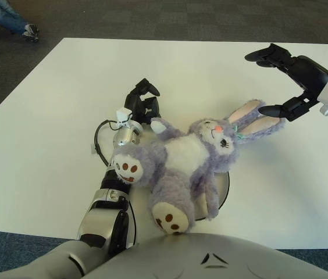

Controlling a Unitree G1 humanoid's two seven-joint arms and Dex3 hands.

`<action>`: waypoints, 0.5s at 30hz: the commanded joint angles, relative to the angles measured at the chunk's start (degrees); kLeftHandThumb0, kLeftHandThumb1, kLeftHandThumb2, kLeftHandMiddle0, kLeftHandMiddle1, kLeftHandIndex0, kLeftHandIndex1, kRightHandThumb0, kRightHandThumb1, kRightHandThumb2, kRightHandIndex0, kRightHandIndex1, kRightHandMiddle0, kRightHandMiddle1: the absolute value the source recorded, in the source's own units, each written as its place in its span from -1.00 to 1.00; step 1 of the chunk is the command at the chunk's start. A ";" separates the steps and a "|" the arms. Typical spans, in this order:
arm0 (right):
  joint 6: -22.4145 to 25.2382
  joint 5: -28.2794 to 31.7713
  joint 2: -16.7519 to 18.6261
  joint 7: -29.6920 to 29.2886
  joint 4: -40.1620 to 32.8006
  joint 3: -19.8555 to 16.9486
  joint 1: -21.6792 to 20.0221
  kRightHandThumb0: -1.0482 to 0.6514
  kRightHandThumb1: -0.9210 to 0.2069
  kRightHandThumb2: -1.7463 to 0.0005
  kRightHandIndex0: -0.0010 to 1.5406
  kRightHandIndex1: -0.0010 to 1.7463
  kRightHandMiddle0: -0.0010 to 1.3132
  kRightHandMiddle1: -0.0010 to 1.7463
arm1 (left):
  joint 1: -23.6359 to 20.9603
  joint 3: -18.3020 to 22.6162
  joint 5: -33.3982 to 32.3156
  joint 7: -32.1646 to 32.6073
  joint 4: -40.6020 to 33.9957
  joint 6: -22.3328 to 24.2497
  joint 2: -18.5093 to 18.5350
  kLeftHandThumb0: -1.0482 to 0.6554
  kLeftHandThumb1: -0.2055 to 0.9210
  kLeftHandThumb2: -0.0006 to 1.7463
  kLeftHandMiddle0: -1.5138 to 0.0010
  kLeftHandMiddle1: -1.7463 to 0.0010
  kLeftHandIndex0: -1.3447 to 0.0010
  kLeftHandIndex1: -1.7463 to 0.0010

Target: Put the doll into the plate.

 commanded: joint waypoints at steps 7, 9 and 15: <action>2.13 -1.24 3.41 -7.51 5.39 -3.87 1.86 -0.43 0.06 -0.17 -0.95 -0.16 -1.00 0.16 | 2.68 0.58 -0.40 -0.77 1.64 1.37 0.18 -0.35 -0.14 0.56 -0.68 -1.00 0.04 -1.00; 2.30 -1.76 3.94 -9.07 6.64 -4.09 1.69 -0.44 0.02 -0.16 -0.94 -0.12 -1.00 0.19 | 2.69 0.65 -0.25 -0.68 1.53 1.51 0.27 -0.35 -0.14 0.56 -0.68 -1.00 0.04 -1.00; 4.48 -3.90 6.44 -14.52 8.47 -3.59 0.39 -0.47 -0.08 -0.13 -0.89 0.00 -1.00 0.29 | 2.52 0.81 -0.04 -0.44 1.09 2.23 0.50 -0.35 -0.14 0.56 -0.67 -1.00 0.04 -1.00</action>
